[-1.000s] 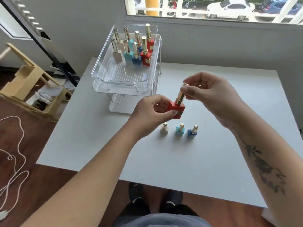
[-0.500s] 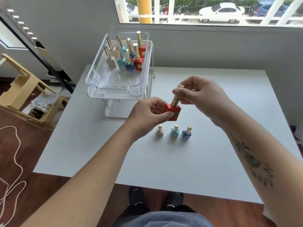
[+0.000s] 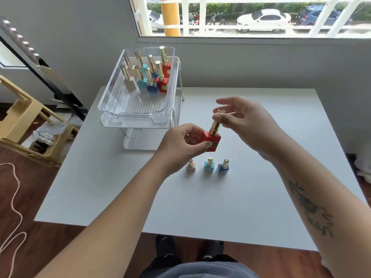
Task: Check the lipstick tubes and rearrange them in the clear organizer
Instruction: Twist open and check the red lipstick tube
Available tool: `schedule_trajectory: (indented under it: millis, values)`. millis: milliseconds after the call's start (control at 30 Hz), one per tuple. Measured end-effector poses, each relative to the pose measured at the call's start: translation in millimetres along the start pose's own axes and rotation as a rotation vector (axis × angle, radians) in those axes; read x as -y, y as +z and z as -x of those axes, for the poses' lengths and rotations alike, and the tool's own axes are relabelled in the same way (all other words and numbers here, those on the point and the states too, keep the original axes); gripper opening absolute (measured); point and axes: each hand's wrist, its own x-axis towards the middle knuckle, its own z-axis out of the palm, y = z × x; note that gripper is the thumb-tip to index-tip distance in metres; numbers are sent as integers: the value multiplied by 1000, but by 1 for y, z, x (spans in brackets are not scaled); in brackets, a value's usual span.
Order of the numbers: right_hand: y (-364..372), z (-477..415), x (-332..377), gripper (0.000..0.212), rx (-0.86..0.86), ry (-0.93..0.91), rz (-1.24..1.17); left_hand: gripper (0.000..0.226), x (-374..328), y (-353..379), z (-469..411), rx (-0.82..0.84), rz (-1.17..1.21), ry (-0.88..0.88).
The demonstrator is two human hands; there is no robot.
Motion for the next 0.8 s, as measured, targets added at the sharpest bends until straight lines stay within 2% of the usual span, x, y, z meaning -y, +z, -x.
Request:
schedule_trajectory:
  millis: [67, 133, 267, 367, 467, 567, 800]
  values:
    - [-1, 1, -1, 25, 53, -9, -65, 16, 0, 1, -1, 1, 7, 0]
    - [-2, 2, -1, 15, 16, -22, -86, 16, 0, 3, -1, 2, 7, 7]
    - [-1, 3, -2, 30, -97, -7, -31, 16, -2, 8, -1, 19, 36, 16]
    - [-5, 3, -4, 36, -39, 0, -19, 16, -2, 9, -4, 3, 10, 18]
    - [-6, 4, -5, 24, 24, -22, -107, 15, -1, 9, -5, 5, 22, 23]
    - [-6, 3, -5, 14, -15, -30, -145, 15, 1, 11, -6, 13, 52, 24]
    - [-5, 1, -5, 14, -112, -94, -100, 16, 3, 20, -7, -40, 38, 77]
